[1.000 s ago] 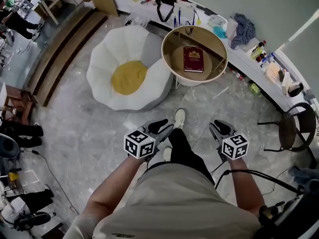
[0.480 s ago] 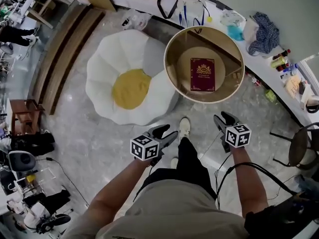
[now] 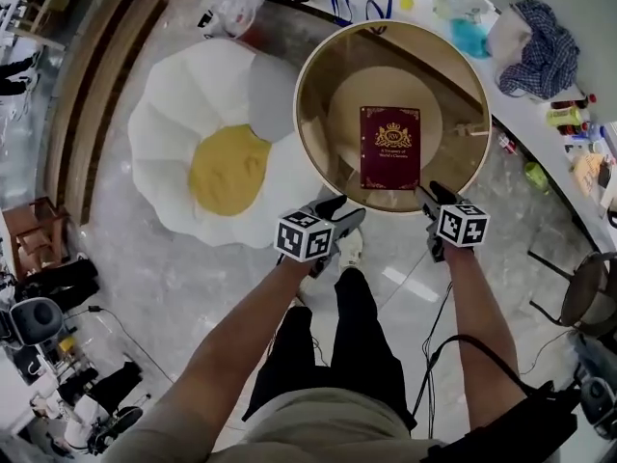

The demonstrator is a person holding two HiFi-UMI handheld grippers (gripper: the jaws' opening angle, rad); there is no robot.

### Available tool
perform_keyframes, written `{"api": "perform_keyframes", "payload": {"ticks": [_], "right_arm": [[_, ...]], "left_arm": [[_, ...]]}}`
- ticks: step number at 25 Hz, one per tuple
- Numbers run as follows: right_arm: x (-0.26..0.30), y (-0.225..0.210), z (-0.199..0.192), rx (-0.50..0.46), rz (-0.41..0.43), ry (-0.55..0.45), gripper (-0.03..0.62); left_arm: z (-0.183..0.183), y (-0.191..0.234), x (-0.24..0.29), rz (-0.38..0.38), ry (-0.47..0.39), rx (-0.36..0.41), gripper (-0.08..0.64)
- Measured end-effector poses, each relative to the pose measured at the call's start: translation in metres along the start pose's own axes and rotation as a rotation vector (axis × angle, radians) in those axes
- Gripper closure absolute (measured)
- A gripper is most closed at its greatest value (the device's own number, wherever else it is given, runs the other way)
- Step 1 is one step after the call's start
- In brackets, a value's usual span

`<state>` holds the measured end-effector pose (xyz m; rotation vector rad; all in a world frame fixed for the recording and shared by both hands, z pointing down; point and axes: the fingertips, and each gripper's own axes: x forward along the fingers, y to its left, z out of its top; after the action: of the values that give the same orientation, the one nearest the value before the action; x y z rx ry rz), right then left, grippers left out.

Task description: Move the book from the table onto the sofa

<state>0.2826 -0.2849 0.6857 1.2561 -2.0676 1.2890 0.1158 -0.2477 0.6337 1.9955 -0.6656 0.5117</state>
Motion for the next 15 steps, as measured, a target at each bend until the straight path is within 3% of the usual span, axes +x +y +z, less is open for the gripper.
{"api": "perform_keyframes", "payload": {"ticks": [9,15], "right_arm": [[0.073,-0.043,-0.001,0.086,0.005,-0.011,0.385],[0.084,-0.039,-0.004,0.141,0.065,-0.023,0.391]], "left_arm": [[0.012,0.087,0.088,0.042,-0.017,-0.111,0.319],[0.007,0.096,0.122,0.004,0.008,-0.141,0.319]]}}
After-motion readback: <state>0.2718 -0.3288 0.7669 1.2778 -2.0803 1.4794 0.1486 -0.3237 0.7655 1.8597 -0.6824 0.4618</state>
